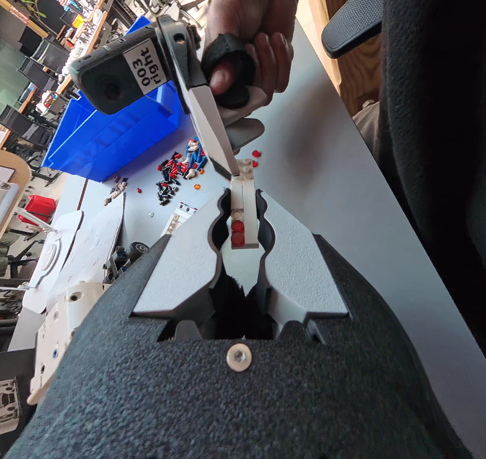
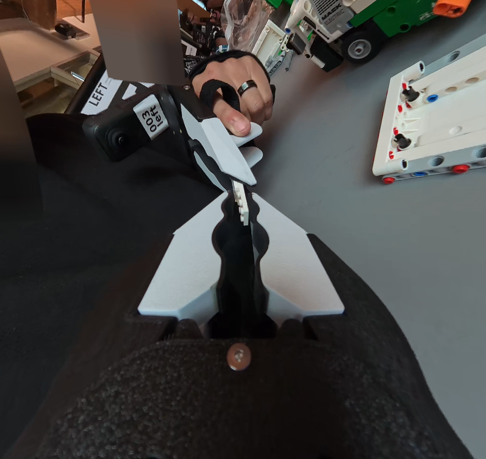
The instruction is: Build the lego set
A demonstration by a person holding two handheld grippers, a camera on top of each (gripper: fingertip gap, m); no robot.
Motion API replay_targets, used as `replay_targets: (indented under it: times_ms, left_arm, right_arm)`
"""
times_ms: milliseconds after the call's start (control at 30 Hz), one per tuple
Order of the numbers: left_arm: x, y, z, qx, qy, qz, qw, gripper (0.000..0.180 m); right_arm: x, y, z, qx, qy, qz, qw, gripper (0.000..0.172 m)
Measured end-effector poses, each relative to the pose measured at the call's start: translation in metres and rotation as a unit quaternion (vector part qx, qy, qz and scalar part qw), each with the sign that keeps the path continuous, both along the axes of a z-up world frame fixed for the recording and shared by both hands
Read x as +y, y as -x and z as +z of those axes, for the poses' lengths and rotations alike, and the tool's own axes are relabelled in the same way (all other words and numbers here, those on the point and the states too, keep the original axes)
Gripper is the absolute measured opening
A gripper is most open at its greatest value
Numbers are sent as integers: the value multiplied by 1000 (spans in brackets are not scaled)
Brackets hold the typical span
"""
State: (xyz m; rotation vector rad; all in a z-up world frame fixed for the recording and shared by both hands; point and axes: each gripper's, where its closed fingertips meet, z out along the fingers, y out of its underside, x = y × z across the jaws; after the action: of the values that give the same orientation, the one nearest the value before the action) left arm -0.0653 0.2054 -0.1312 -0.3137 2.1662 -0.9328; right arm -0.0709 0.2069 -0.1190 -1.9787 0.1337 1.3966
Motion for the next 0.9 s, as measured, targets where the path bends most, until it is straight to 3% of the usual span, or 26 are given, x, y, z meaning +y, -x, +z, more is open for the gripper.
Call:
replay_targets:
  times_ms: [367, 667, 900]
  left_arm:
    - [-7, 5, -14, 47, -35, -71, 996, 16]
    - [-10, 6, -18, 41, -68, -77, 994, 16]
    - [-6, 0, -17, 41, -40, -58, 997, 17]
  right_arm:
    - [-10, 9, -11, -54, 3, 70, 996, 6]
    - [-13, 10, -18, -60, 24, 76, 995, 6]
    - [-10, 5, -16, -72, 18, 66, 995, 5]
